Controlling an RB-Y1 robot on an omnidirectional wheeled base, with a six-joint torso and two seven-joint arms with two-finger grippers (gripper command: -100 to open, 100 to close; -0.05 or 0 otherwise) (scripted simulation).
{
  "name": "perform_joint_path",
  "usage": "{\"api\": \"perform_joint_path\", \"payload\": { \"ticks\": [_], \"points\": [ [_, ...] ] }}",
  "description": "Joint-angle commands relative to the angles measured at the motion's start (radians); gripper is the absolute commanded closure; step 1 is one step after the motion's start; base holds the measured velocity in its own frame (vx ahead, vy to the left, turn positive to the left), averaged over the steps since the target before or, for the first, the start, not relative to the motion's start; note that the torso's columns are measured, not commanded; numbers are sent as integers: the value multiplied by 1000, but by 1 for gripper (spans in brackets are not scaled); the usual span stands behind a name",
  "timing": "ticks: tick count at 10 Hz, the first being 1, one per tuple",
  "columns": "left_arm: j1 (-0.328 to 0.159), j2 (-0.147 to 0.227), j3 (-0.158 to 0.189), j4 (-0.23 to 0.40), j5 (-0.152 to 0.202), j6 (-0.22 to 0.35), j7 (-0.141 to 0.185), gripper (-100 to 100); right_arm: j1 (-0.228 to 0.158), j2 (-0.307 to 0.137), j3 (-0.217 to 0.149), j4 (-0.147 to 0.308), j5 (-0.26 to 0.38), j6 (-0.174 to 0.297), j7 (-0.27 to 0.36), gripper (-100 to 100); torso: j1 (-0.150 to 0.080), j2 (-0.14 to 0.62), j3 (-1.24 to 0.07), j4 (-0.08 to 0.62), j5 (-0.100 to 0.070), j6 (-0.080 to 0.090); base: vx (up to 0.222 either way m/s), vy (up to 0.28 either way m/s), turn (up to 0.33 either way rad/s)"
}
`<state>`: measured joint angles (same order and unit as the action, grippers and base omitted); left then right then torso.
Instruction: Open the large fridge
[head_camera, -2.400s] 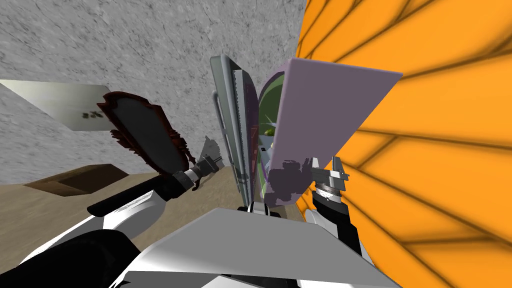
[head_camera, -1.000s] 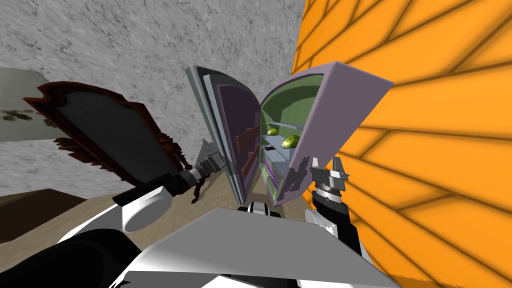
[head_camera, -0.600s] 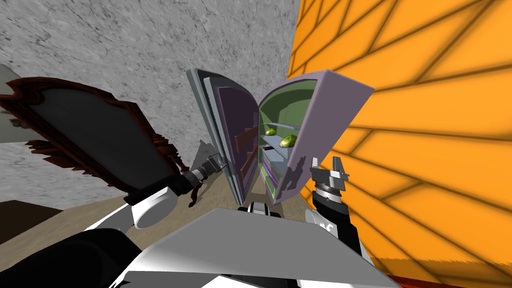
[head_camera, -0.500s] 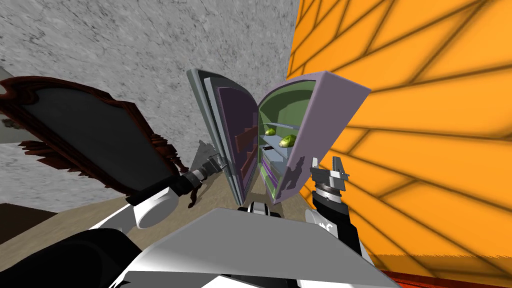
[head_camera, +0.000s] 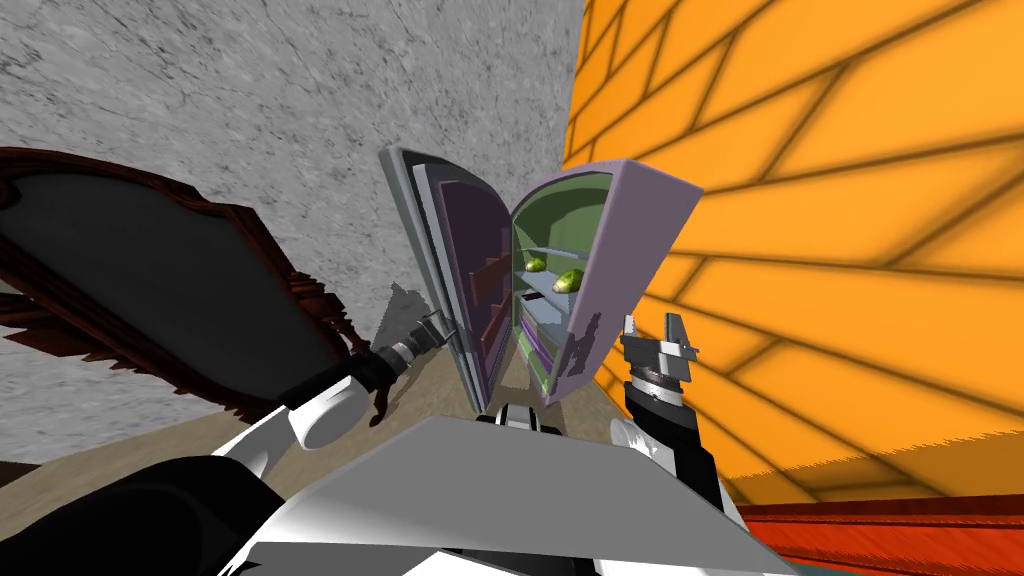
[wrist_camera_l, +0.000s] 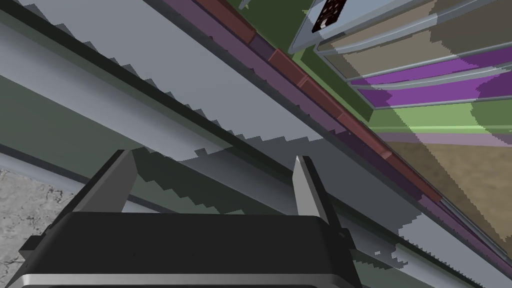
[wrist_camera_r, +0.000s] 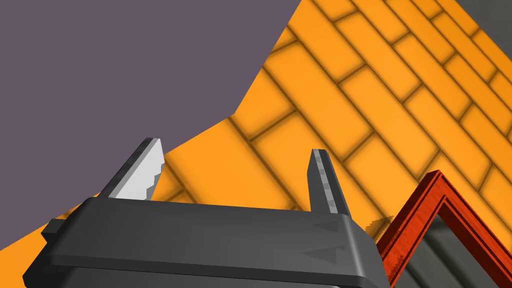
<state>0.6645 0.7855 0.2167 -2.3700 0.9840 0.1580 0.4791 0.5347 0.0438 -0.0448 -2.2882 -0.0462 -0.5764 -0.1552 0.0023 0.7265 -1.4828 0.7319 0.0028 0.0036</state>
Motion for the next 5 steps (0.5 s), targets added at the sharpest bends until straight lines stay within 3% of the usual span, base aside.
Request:
{"api": "perform_joint_path", "payload": {
  "ticks": [1,5],
  "points": [
    [-21,-18,-42,43,-20,-8,-18,-100,0,0,0,0,0,0,0,0,0,-1,0,0,0,0,-25,39,-87],
    [-50,-40,-104,95,-47,-29,-44,-100,0,0,0,0,0,0,0,0,1,-7,-4,-4,2,3,-34,35,-110]
  ]
}}
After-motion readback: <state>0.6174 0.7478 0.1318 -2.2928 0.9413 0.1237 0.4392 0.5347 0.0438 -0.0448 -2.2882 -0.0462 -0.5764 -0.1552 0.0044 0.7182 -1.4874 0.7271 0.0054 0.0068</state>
